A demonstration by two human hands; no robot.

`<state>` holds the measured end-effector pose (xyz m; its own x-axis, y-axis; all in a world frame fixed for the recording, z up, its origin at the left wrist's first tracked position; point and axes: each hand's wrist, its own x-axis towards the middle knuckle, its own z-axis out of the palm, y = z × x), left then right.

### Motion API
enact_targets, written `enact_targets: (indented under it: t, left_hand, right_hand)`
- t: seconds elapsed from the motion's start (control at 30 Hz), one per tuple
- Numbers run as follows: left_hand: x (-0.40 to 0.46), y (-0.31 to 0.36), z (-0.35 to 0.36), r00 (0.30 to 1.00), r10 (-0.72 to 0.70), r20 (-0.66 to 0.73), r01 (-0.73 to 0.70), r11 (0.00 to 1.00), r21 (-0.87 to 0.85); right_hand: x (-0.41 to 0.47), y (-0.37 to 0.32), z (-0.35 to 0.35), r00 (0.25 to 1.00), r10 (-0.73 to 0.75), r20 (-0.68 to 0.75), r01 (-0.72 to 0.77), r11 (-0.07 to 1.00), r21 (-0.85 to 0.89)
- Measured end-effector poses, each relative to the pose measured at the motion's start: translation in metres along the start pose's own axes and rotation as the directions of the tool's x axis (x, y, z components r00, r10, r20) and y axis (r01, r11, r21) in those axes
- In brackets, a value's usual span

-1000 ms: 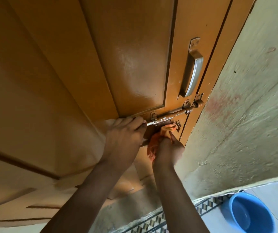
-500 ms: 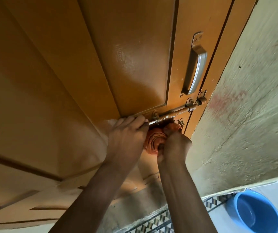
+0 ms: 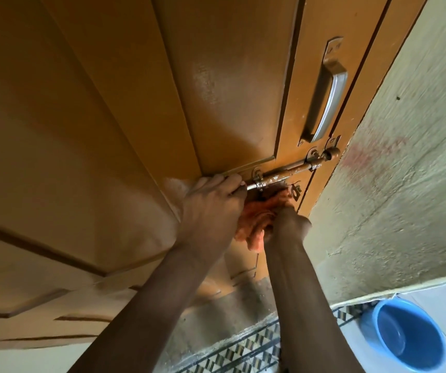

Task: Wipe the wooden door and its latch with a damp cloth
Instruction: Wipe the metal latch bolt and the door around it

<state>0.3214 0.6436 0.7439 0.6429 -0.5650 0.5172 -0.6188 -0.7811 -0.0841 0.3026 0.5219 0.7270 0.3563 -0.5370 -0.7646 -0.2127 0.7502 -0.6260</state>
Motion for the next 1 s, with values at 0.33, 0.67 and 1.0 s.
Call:
enact_targets:
  t: [0.33, 0.67, 1.0]
  left_hand:
    - [0.0, 0.0, -0.001, 0.999, 0.033, -0.005, -0.033, 0.999, -0.031]
    - [-0.002, -0.001, 0.0, 0.999, 0.032, -0.041, -0.032, 0.999, -0.006]
    - [-0.002, -0.003, 0.004, 0.998, 0.042, -0.043, -0.042, 0.999, 0.007]
  right_hand:
    - [-0.01, 0.0, -0.014, 0.985, -0.174, 0.018, 0.175, 0.981, -0.08]
    - [-0.015, -0.013, -0.013, 0.983, -0.121, 0.138, 0.103, 0.987, 0.127]
    - [0.011, 0.024, -0.017, 0.998, 0.001, 0.056, 0.0, 1.0, -0.021]
